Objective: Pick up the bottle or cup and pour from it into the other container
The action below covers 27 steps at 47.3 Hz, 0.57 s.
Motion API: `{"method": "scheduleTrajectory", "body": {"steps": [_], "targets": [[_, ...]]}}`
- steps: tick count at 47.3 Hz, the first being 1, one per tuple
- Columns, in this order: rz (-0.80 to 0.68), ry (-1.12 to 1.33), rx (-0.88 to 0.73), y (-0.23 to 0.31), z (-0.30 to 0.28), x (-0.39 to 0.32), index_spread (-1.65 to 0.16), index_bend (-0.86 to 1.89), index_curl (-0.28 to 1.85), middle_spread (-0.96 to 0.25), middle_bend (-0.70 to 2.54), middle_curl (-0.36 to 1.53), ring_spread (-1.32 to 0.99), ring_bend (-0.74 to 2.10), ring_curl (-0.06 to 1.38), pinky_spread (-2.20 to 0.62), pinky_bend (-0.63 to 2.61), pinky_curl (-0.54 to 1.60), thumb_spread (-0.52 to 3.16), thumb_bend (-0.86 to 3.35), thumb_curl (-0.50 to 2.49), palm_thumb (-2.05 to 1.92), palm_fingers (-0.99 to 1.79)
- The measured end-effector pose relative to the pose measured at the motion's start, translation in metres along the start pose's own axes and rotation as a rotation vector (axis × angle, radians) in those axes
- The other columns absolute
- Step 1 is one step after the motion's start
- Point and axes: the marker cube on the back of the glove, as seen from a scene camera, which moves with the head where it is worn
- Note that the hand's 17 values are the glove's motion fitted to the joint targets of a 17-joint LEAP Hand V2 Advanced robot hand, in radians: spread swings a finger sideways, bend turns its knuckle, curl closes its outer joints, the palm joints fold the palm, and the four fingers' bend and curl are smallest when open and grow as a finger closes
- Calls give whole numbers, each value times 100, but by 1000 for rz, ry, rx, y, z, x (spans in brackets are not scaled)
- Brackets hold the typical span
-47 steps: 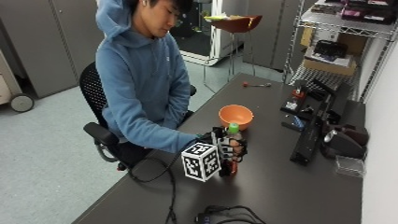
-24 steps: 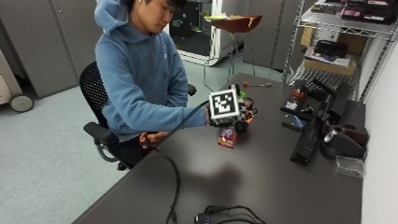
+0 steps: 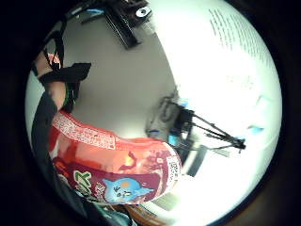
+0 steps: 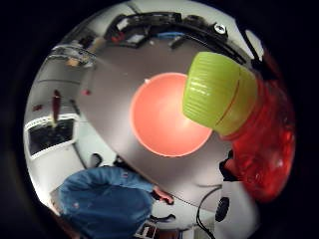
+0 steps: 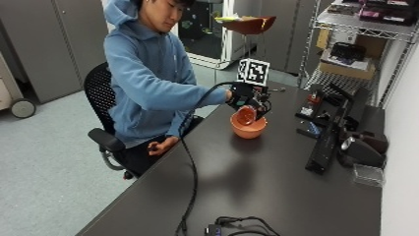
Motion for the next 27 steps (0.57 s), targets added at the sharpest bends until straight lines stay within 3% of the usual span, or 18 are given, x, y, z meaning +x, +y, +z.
{"method": "scheduleTrajectory", "body": {"steps": [13,27], "targets": [[-56,354,-185,-12,2,-52,-13,14,37,-7,34,53,-18,54,48,-21,41,42,7,-4,69,110,115],[-75,308,-151,-13,-2,-59,-14,13,37,-8,33,53,-18,52,48,-22,40,42,7,-4,70,110,114]]}}
